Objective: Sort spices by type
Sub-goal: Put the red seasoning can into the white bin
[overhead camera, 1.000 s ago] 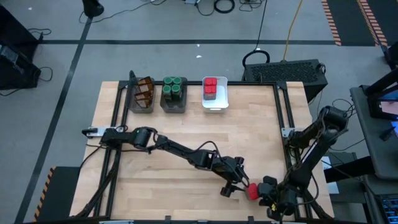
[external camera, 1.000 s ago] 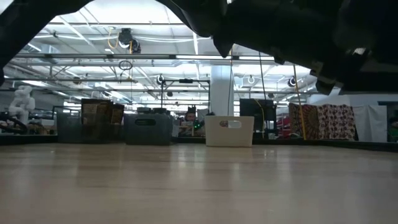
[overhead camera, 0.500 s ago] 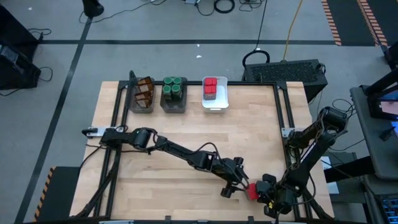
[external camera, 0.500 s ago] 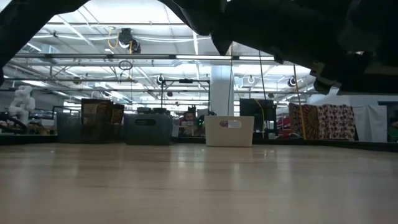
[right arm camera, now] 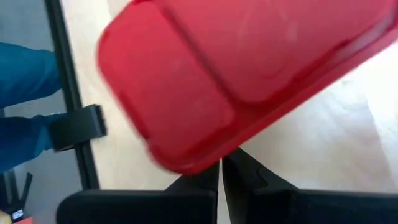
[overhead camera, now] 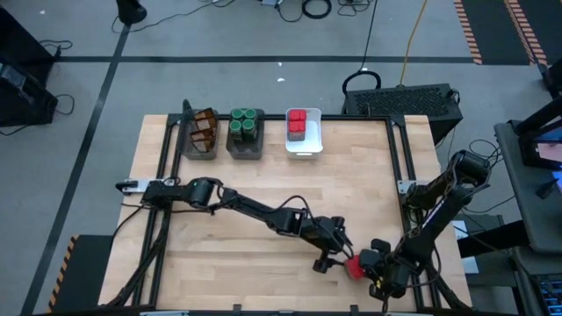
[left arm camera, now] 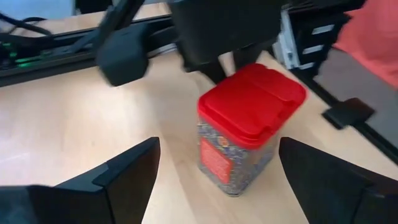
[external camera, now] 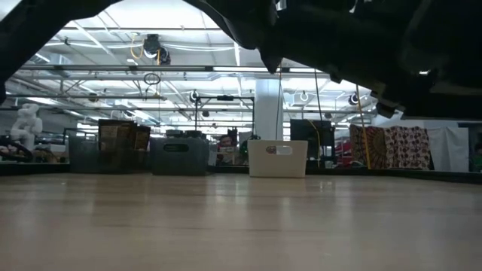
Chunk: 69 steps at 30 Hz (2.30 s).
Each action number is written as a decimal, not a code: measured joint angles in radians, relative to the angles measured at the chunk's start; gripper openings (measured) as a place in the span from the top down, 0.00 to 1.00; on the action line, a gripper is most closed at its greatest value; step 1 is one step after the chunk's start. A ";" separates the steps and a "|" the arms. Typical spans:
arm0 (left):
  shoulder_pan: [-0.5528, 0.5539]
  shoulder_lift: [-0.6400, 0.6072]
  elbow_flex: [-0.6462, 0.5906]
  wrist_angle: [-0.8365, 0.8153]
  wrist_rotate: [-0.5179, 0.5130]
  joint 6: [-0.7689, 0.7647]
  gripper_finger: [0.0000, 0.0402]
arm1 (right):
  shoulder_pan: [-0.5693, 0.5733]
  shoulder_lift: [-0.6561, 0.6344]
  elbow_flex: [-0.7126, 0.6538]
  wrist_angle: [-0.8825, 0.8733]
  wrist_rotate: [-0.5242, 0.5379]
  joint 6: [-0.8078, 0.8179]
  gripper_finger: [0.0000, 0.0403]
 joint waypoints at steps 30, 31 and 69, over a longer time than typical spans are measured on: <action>0.016 0.000 0.000 -0.026 0.078 0.002 0.17 | -0.042 -0.008 0.000 -0.043 0.020 -0.037 1.00; 0.016 0.000 0.000 -0.026 0.078 0.002 0.17 | -0.044 -0.008 0.000 -0.044 0.027 -0.039 1.00; 0.035 0.000 0.000 -0.050 0.182 0.099 0.17 | -0.075 -0.087 0.001 0.208 -0.150 -0.153 1.00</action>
